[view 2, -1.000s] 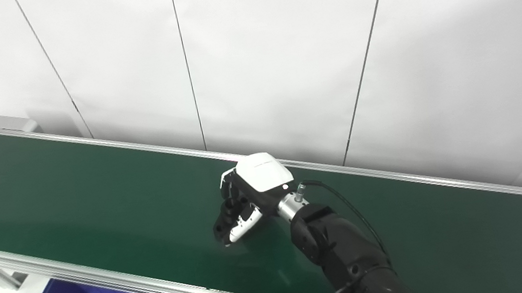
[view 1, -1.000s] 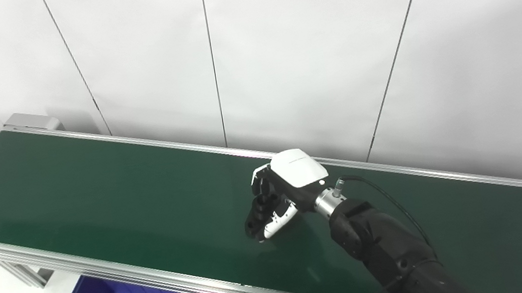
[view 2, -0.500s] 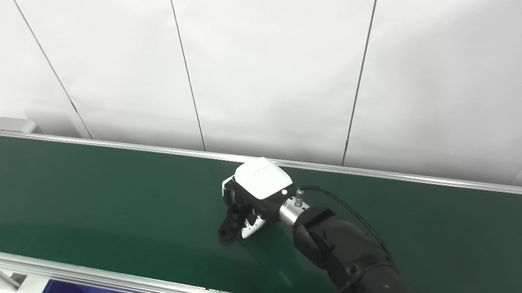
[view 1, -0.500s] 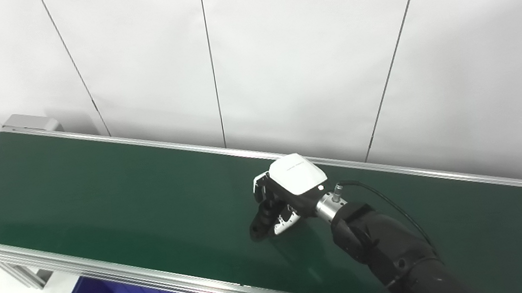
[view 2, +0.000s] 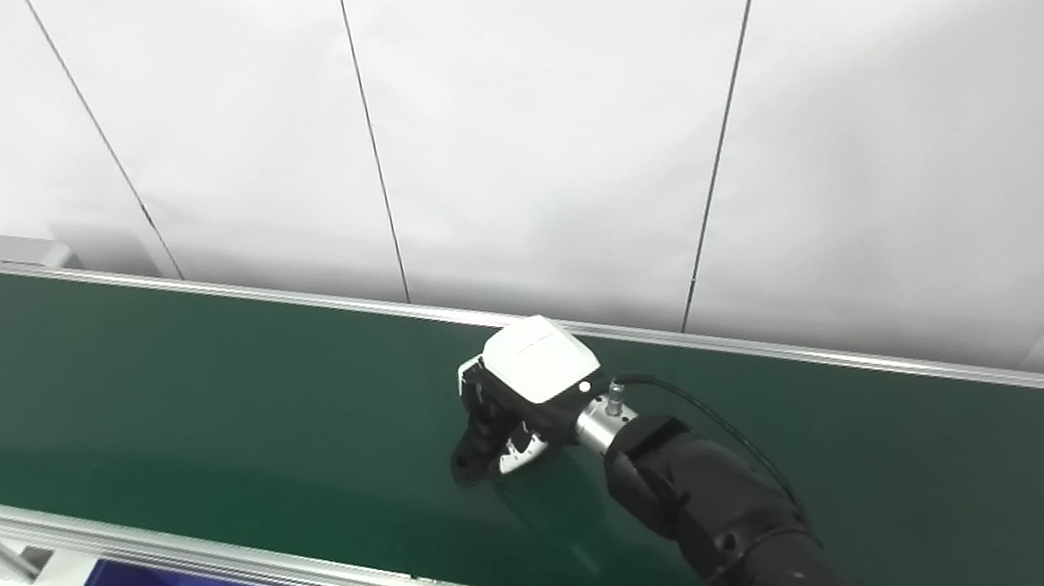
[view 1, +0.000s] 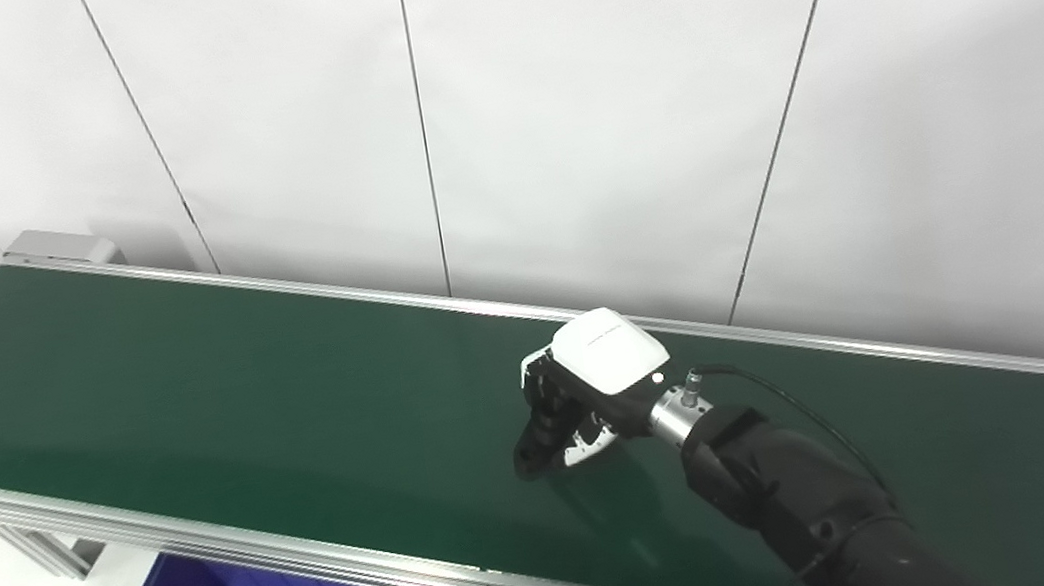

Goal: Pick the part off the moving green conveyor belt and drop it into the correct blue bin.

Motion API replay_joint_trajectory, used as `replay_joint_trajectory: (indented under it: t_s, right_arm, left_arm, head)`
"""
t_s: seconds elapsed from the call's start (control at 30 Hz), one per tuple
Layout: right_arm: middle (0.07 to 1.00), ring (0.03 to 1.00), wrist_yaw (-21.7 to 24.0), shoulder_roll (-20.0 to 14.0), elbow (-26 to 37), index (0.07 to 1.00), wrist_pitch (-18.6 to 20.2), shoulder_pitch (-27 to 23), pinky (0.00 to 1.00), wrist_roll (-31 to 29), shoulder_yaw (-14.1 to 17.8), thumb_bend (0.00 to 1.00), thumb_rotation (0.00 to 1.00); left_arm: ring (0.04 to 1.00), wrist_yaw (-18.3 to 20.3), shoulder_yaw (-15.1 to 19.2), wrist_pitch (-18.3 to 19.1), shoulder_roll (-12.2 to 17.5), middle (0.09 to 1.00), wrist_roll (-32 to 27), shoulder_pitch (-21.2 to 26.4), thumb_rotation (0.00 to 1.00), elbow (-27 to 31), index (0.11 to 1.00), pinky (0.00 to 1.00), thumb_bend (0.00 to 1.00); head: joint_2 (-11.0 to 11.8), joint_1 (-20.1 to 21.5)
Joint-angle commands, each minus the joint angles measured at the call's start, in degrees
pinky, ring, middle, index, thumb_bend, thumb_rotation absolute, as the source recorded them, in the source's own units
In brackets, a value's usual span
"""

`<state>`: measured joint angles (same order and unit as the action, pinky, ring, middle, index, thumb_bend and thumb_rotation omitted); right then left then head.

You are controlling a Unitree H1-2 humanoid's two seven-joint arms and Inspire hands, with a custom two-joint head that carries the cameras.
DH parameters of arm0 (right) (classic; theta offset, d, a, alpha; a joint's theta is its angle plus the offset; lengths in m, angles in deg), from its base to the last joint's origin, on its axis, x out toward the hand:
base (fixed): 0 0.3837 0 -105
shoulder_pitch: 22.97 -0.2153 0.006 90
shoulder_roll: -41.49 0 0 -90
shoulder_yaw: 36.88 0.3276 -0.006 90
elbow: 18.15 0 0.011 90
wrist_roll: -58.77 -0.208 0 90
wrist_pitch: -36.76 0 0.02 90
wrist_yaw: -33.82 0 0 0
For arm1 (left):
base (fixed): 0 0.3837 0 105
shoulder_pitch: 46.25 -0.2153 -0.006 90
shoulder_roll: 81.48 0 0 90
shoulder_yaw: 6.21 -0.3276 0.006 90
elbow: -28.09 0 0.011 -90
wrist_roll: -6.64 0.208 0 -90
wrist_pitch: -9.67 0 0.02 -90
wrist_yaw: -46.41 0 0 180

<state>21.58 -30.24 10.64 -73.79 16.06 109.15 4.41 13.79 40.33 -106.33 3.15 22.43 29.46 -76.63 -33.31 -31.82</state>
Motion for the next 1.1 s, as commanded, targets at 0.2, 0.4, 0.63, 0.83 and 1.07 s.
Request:
replay_joint_trajectory:
  t_s: [0.2, 0.4, 0.63, 0.83, 1.07]
  right_arm:
    - [0.522, 0.449, 13.1, -5.4, 12.5, 0.484, -2.9, 0.8, 0.35, -6.6, 5.1, 0.5, 0.0]
    - [0.504, 0.429, 20.7, -10.7, 25.2, 0.507, -1.0, 3.7, 0.36, -11.3, 11.1, 0.5, 0.0]
    - [0.48, 0.404, 28.4, -14.1, 39.4, 0.53, 2.9, 6.9, 0.36, -14.8, 16.6, 0.5, 0.0]
    - [0.482, 0.417, 32.8, -14.4, 47.1, 0.528, 6.3, 8.7, 0.35, -15.8, 19.1, 0.5, 0.0]
    - [0.482, 0.422, 36.0, -15.0, 54.5, 0.521, 8.9, 12.0, 0.36, -16.8, 21.3, 0.5, 0.0]
  left_arm:
    - [0.844, 2.1, -3.8, -0.9, -7.4, 0.851, 1.1, -4.0, 0.93, 4.6, 0.822, 0.79, 1.0]
    - [0.856, 4.2, -2.7, -0.9, -6.7, 0.862, -0.3, -4.4, 0.9, 5.5, 0.827, 0.8, 1.0]
    - [0.865, 5.9, -0.7, -0.9, -6.0, 0.869, 0.5, -5.6, 0.91, 7.2, 0.844, 0.8, 1.0]
    - [0.88, 7.2, 0.9, -0.9, -5.4, 0.875, 1.4, -7.3, 0.93, 9.1, 0.851, 0.8, 1.0]
    - [0.892, 8.0, 2.5, -0.9, -3.8, 0.893, 2.3, -9.0, 0.99, 12.0, 0.879, 0.85, 1.0]
  head:
    - [-0.7, 2.1]
    - [-1.8, 5.4]
    - [-3.0, 10.0]
    - [-4.1, 14.2]
    - [-6.0, 21.2]
